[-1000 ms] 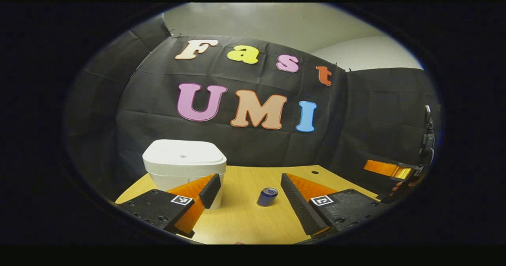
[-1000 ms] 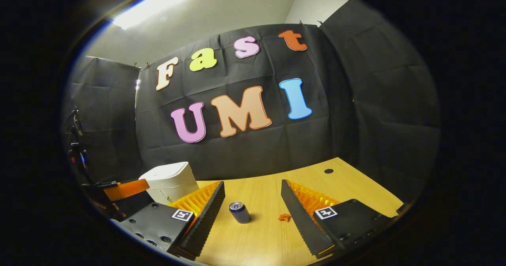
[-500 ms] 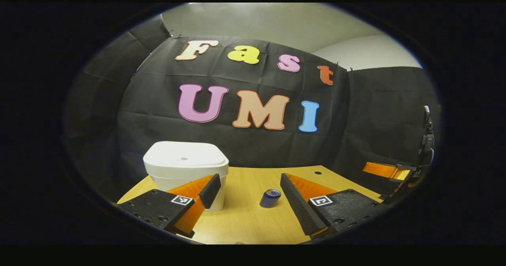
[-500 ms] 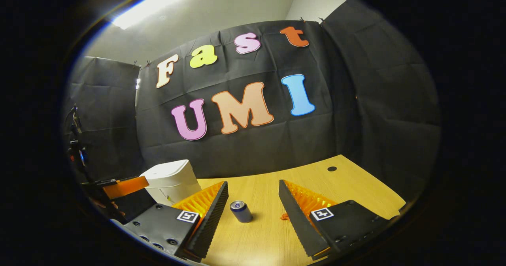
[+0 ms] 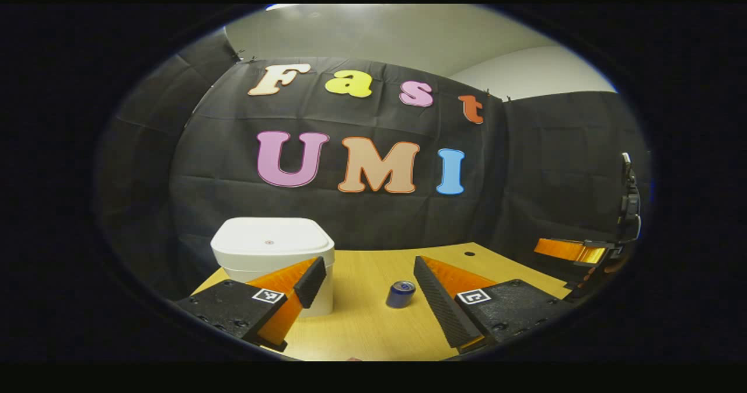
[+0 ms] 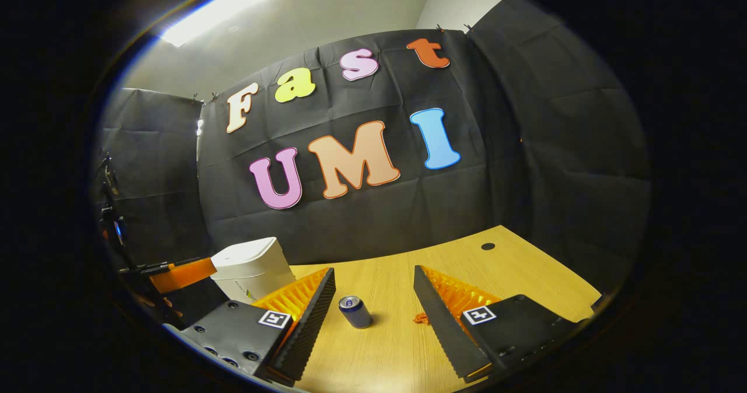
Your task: Press the lid of the desktop garbage bin to open it, pick up the crumpled paper on the desktop and throw it into the bin, then pick up the pop can on the desktop and drop it into the bin, and finally close the garbage bin lid.
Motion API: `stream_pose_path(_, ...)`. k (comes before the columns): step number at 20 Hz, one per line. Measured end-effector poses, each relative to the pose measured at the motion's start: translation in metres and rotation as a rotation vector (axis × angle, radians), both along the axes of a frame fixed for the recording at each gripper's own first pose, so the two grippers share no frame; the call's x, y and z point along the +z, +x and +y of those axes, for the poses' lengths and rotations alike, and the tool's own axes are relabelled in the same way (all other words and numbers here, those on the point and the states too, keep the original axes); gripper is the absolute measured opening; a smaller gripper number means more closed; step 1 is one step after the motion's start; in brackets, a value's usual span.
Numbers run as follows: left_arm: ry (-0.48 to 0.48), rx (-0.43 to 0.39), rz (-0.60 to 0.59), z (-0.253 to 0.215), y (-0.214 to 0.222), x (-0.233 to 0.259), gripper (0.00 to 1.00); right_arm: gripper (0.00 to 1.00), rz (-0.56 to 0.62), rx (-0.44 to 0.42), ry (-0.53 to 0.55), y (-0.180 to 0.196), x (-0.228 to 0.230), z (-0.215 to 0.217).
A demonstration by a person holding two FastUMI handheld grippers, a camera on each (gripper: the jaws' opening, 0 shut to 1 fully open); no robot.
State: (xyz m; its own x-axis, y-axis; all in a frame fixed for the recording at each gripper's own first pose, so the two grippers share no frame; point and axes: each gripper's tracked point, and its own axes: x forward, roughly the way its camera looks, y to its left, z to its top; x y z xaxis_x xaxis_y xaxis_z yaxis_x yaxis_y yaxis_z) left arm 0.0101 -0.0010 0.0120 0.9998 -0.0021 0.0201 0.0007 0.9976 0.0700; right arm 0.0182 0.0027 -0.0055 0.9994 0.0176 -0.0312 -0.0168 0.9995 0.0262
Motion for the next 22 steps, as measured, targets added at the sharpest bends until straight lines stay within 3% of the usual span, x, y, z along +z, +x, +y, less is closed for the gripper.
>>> stream_pose_path(1,0.004,0.000,-0.004,0.000,-0.001,0.001,0.91,0.91,-0.001,0.000,0.002,0.000,-0.001,0.000)
stream_pose_path(4,0.013,-0.010,-0.021,-0.002,-0.004,0.007,0.88,0.92,0.000,0.005,0.012,-0.003,-0.001,0.002)
stream_pose_path(6,0.017,-0.014,-0.023,-0.004,-0.002,0.006,0.91,0.94,0.001,0.008,0.023,-0.004,-0.002,0.002)
stream_pose_path(17,-0.009,-0.009,-0.016,-0.002,-0.002,0.001,0.88,0.94,-0.003,0.011,0.026,-0.005,0.001,0.002)
stream_pose_path(18,-0.011,-0.008,-0.014,-0.002,-0.002,0.001,0.88,0.90,-0.003,0.011,0.024,-0.005,0.001,0.002)
stream_pose_path(19,-0.016,-0.011,-0.013,-0.004,-0.002,0.000,0.88,0.94,-0.002,0.012,0.021,-0.007,0.000,0.003)
stream_pose_path(22,-0.032,-0.024,0.000,-0.011,0.000,-0.004,0.90,0.94,0.005,0.010,0.002,-0.010,-0.002,0.002)
